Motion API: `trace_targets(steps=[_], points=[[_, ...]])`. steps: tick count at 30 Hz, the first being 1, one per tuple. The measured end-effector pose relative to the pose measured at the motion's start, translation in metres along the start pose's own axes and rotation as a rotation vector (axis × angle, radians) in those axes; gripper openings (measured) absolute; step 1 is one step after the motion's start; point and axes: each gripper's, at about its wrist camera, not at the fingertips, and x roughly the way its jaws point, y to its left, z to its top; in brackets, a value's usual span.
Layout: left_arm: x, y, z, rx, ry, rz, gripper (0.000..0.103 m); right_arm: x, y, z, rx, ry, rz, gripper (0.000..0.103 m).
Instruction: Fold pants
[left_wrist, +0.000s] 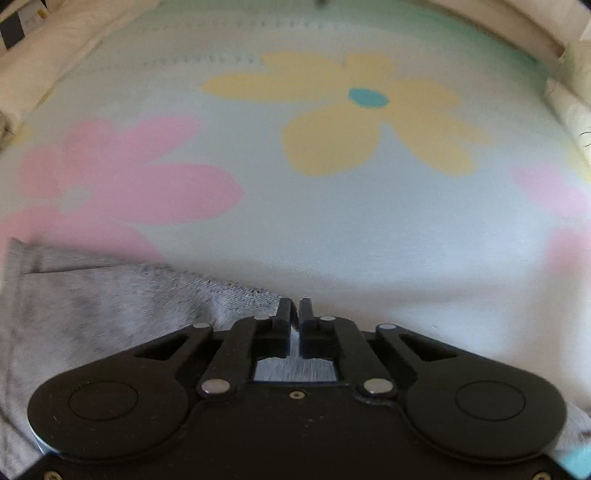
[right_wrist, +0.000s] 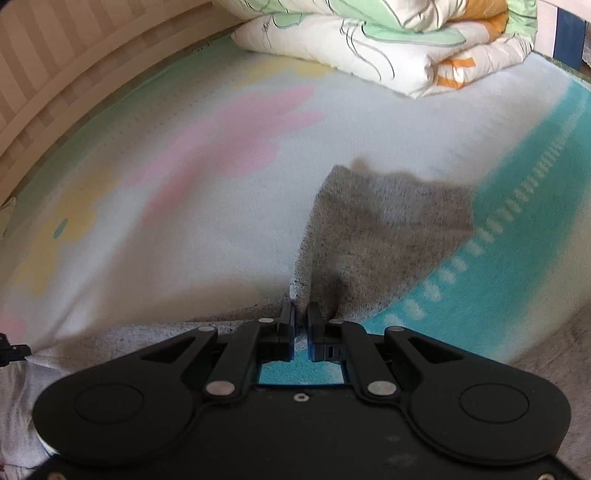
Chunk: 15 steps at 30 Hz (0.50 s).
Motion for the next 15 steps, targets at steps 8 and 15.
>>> trace_targets(steps=[8,15], points=[[-0.11,0.016,-0.055,0.099,-0.137,-0.043,0.004,-0.054,-0.008,-0.007,-0.039,-0.051,-0.01,0.006],[-0.162,0.023,-0.118,0.16,-0.195,-0.073,0.0,-0.103,-0.029,-0.037,-0.014,-0.071,-0.027,0.006]])
